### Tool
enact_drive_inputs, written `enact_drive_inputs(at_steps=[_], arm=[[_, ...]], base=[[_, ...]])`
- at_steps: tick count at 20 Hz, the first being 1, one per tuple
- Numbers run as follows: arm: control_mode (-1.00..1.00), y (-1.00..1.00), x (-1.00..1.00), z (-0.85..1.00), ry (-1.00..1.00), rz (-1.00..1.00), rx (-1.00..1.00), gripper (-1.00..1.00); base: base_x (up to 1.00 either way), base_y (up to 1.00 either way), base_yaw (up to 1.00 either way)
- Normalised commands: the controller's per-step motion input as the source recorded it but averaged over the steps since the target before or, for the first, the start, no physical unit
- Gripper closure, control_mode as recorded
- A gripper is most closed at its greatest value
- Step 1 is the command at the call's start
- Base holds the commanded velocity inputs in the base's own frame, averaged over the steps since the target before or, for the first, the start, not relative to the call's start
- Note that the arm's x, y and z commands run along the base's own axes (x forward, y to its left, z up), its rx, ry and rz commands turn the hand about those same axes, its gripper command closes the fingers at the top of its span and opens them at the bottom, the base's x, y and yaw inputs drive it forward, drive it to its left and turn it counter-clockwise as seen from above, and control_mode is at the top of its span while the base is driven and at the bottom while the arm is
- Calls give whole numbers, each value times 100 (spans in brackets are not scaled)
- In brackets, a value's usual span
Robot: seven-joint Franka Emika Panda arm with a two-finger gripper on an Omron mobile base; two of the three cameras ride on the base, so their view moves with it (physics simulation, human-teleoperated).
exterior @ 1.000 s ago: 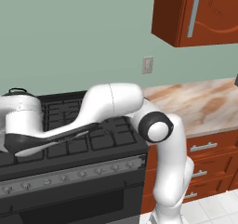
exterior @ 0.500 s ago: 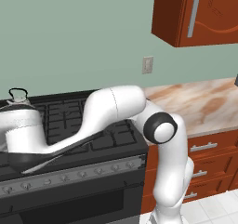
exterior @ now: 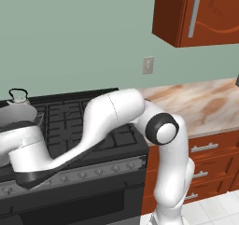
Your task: Pick the kettle from the cabinet and place it on a stove burner. Then pick the pot from the counter and place it on another stove burner. Finally, turn both burners on.
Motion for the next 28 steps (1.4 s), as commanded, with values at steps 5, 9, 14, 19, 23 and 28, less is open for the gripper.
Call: enact_drive_inputs(at_steps=[5,9,14,19,23,28], arm=[[-100,-1,-9,-40,-13,0,0,-100],[-100,0,-12,-32,-8,0,-1,-100],[-100,0,-2,-34,-11,0,-1,-100],[-100,0,-5,-29,-12,0,-1,-100],[-100,0,-8,-22,-11,0,-1,-100],[-100,0,-18,-11,-7,0,-1,-100]], base=[[0,0,0],[0,0,0],[0,0,0],[0,0,0],[0,0,0],[0,0,0]])
